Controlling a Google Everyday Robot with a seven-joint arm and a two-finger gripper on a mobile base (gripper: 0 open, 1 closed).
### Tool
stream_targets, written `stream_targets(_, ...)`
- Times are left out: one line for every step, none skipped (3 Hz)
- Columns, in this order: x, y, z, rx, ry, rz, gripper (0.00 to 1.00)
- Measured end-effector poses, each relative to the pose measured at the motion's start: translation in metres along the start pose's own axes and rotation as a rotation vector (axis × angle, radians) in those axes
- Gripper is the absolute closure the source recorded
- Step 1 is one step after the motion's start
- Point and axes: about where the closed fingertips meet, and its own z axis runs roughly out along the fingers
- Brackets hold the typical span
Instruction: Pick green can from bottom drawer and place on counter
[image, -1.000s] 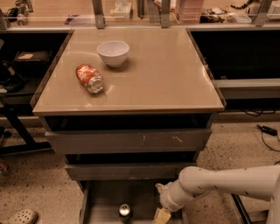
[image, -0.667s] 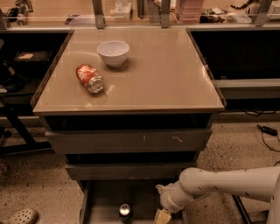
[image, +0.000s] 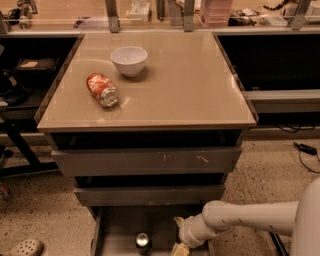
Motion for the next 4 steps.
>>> stream_targets(0.014, -0.006, 0.050, -0.015, -0.078, 0.038, 0.00)
stream_targets(0.023, -0.008, 0.087, -0.042, -0.128, 0.079, 0.00)
stream_targets(0.026, -0.005, 0.094, -0.050, -0.132, 0.089, 0.00)
stream_targets(0.025, -0.019, 0.113, -0.030, -0.169, 0.071, 0.00)
